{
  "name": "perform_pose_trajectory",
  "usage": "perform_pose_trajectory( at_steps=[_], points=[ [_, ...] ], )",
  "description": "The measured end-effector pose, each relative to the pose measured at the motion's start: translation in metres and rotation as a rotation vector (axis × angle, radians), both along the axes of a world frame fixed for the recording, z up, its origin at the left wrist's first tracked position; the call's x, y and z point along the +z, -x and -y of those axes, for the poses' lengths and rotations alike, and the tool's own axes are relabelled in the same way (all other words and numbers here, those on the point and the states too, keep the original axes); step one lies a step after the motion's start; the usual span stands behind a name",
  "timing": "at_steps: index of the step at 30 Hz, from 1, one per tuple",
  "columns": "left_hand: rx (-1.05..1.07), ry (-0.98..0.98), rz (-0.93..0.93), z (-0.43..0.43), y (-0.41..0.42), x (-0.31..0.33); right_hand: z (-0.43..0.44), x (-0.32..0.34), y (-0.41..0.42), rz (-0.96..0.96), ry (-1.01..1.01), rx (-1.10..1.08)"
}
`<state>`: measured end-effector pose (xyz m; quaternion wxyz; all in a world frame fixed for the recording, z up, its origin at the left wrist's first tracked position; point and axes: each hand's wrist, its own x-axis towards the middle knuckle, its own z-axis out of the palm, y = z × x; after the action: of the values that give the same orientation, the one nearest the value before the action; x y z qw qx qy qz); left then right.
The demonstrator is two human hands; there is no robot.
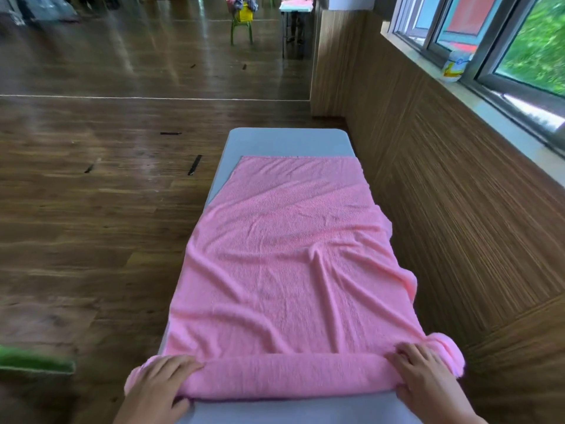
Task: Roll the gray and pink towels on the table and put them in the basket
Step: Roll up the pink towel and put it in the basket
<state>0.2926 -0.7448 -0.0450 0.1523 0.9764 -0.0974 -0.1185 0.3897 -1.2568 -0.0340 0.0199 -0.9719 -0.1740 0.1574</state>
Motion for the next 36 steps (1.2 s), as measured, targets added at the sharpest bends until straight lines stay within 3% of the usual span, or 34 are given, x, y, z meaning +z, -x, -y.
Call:
perform_pose_trajectory(
  at_steps=[6, 9, 14, 19, 22, 24, 30, 36],
  points=[
    [0.027, 0.036, 0.169, -0.008, 0.016, 0.008, 0.000, -0.012, 0.051, -0.066, -0.033, -0.091],
    [0.065, 0.053, 0.155, -0.013, 0.044, 0.007, 0.010, -0.011, 0.076, -0.075, -0.057, -0.091],
    [0.018, 0.002, 0.165, -0.010, 0.062, 0.008, 0.015, -0.004, 0.097, 0.051, -0.149, -0.146],
    [0.051, -0.077, 0.221, -0.006, 0.060, 0.007, 0.020, 0.005, 0.087, 0.084, -0.131, -0.091],
    [0.092, -0.086, 0.249, -0.006, 0.045, 0.003, 0.021, 0.012, 0.062, 0.190, -0.027, -0.053],
    [0.178, -0.117, 0.236, -0.003, 0.031, 0.011, 0.017, 0.022, 0.043, 0.161, 0.038, -0.055],
    [0.304, -0.184, 0.200, 0.011, 0.014, 0.020, 0.017, 0.017, 0.013, 0.158, -0.057, -0.096],
    [0.220, -0.215, 0.209, 0.011, 0.030, 0.001, 0.033, -0.006, 0.028, 0.193, -0.131, 0.125]
  ],
)
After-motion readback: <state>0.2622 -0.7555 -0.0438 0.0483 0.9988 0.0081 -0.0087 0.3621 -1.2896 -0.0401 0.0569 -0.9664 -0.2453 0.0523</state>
